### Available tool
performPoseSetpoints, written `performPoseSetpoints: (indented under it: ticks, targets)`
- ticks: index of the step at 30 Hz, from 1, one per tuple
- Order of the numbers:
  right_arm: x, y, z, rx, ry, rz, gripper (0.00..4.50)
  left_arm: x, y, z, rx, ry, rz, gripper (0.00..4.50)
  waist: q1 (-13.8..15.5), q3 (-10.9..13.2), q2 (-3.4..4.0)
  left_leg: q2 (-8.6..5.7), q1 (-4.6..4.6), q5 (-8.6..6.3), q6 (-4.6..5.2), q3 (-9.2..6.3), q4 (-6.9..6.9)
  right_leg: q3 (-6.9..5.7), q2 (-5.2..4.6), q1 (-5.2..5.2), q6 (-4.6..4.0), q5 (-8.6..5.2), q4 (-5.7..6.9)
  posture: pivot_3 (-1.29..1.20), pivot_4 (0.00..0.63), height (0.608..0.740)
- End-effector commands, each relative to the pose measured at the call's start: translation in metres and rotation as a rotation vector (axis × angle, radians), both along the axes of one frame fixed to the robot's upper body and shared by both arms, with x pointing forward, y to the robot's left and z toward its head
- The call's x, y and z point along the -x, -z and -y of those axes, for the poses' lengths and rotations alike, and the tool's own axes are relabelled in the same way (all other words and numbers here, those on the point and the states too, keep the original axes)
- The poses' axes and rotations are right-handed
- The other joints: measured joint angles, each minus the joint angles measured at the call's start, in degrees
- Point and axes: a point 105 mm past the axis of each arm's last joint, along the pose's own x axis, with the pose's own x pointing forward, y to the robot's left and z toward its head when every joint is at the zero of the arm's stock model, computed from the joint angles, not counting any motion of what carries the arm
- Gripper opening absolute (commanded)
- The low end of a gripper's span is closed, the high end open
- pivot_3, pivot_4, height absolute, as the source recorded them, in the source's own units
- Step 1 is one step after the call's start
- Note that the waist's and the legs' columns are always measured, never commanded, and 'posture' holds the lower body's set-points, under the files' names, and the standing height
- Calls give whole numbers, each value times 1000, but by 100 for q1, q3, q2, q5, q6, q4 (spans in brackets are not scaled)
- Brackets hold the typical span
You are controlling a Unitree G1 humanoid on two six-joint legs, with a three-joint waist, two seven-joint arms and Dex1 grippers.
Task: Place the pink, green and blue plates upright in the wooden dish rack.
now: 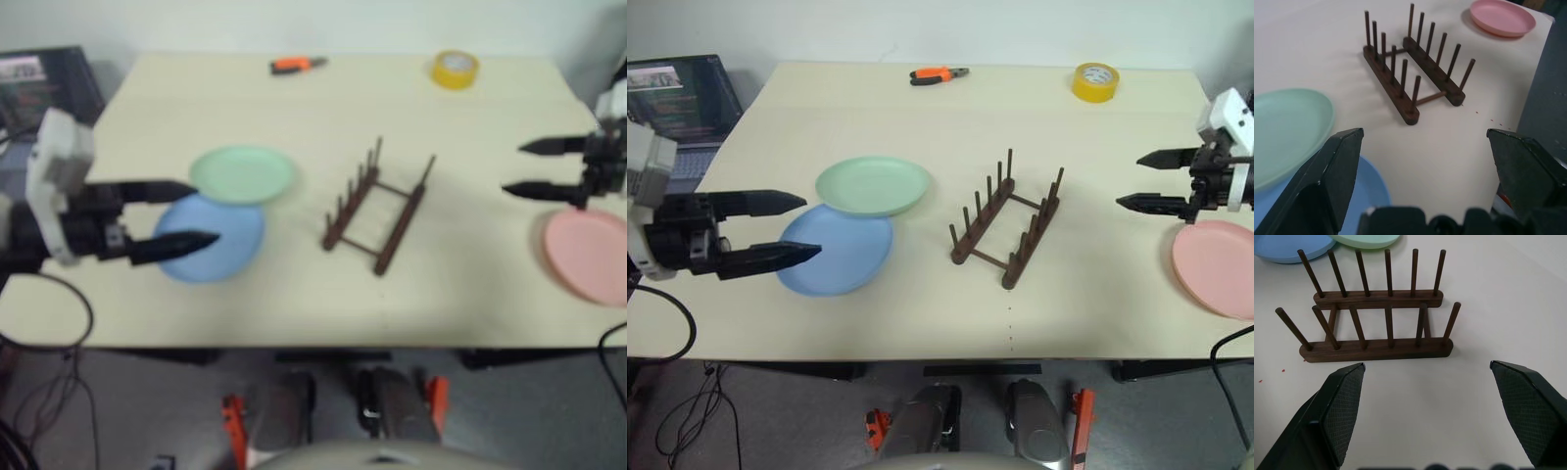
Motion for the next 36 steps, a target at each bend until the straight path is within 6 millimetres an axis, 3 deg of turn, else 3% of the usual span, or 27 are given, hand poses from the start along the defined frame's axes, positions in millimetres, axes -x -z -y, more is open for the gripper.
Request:
performPoseSetpoints:
  ticks: [1,5,10,16,23,29,36]
  targets:
    - [4,-23,0,0,-10,72,4500,4,-6,4,2,9,37,4438,0,0,0,0,0,0,0,0,0,0,1,0,0,0,0,0,150,740]
    - [1,-21,1,4,-2,80,4500,4,-4,8,7,19,38,4438,3,0,-1,1,1,0,0,5,1,5,2,0,3,1,-1,0,150,740]
    - [2,-27,12,23,26,123,4500,-3,2,36,6,73,56,4438,16,0,0,1,1,0,0,12,4,12,2,1,10,6,-2,0,150,740]
    - [9,-24,8,33,29,123,4500,2,50,82,-29,154,-3,4438,45,1,-2,0,3,-2,4,32,6,33,3,2,-7,27,-7,0,150,740]
    - [25,-28,6,58,31,128,4500,-18,93,135,-53,85,48,4438,123,1,-4,11,8,-3,6,47,16,49,19,7,27,26,-6,0,150,740]
    - [31,-25,2,58,37,124,4500,-32,113,169,-18,8,52,4438,135,1,-5,30,21,-3,7,86,21,87,40,11,37,43,-12,0,150,740]
    - [31,-27,-2,60,39,132,4500,-56,134,192,-69,-111,85,4438,142,1,-5,39,29,-3,8,99,23,103,52,13,38,50,-9,0,150,740]
